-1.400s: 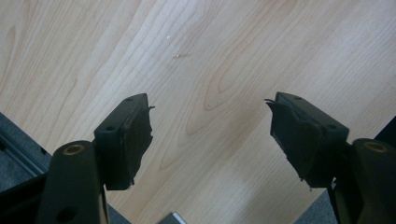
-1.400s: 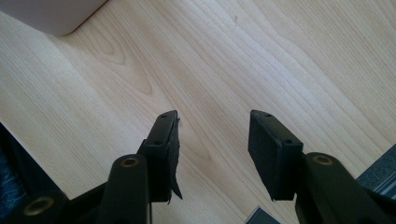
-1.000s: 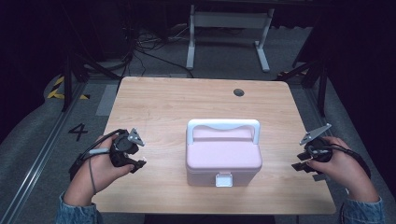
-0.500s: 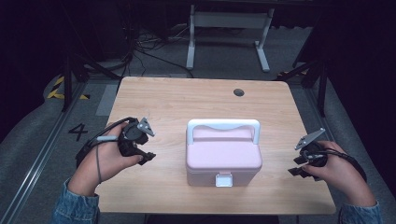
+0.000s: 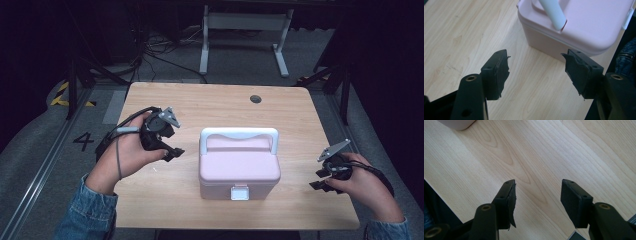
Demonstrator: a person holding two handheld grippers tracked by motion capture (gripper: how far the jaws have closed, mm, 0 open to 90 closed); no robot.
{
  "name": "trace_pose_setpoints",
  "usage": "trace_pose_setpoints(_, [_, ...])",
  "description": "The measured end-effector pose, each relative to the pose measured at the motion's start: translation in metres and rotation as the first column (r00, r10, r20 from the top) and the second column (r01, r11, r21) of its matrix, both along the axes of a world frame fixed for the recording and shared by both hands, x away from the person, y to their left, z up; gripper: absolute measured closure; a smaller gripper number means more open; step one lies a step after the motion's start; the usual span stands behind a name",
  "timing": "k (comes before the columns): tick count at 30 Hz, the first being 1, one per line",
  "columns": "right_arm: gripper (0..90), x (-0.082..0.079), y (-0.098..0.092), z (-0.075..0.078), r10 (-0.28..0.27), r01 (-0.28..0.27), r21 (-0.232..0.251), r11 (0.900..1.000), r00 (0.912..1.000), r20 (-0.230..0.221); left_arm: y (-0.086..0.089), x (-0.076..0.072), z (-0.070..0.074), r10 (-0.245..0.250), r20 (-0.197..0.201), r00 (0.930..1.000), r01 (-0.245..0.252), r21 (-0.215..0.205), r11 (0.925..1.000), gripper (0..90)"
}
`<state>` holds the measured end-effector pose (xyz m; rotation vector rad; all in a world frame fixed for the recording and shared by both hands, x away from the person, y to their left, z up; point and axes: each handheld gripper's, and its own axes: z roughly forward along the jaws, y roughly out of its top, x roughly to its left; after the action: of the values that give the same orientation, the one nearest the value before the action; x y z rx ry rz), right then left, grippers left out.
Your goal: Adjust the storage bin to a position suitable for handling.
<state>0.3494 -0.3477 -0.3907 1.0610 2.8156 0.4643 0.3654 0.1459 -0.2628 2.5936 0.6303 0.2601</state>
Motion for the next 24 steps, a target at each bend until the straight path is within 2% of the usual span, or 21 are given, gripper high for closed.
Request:
trace_pose_setpoints(1, [47.0, 0.0, 0.0, 0.0, 0.0, 0.0, 0.0, 1.0, 1.0, 0.0, 0.0, 0.0, 0.0, 0.0, 0.0, 1.0, 0.0, 0.0, 1.0, 34.5])
trace_pose_setpoints(5, [47.1, 0.0, 0.001, -0.001, 0.0, 0.0, 0.005, 1.0, 1.0, -0.001, -0.015, 0.002, 0.007, -0.019, 0.025, 0.9995, 0.019, 0.015, 0.9997, 33.1])
trace_pose_setpoints(6, [47.1, 0.0, 0.001, -0.001, -0.001, 0.001, 0.005, 1.0, 1.0, 0.001, -0.024, 0.003, 0.01, -0.028, 0.031, 0.9991, 0.028, 0.019, 0.9994, 32.0])
trace_pose_setpoints(12, [46.8, 0.0, 0.002, -0.002, 0.004, -0.004, 0.008, 1.0, 1.0, -0.002, -0.043, 0.009, 0.015, -0.058, 0.056, 0.9967, 0.057, 0.026, 0.998, 29.4])
trace_pose_setpoints(19, [46.2, 0.001, 0.001, -0.003, 0.005, -0.005, 0.011, 1.0, 1.0, -0.003, -0.065, 0.018, 0.011, -0.091, 0.05, 0.9946, 0.089, 0.035, 0.9954, 28.7])
trace_pose_setpoints(20, [46.1, 0.001, 0.001, -0.003, 0.005, -0.005, 0.012, 1.0, 1.0, -0.002, -0.071, 0.021, 0.01, -0.111, 0.044, 0.9928, 0.11, 0.034, 0.9934, 28.6])
trace_pose_setpoints(22, [46.0, 0.001, 0.001, -0.003, 0.007, -0.007, 0.015, 1.0, 1.0, -0.003, -0.075, 0.021, 0.009, -0.111, 0.04, 0.993, 0.11, 0.029, 0.9935, 28.3])
trace_pose_setpoints(24, [45.5, 0.001, 0.001, -0.003, 0.003, -0.003, 0.02, 1.0, 1.0, -0.003, -0.083, 0.025, 0.006, -0.132, 0.039, 0.9905, 0.131, 0.035, 0.9908, 28.3])
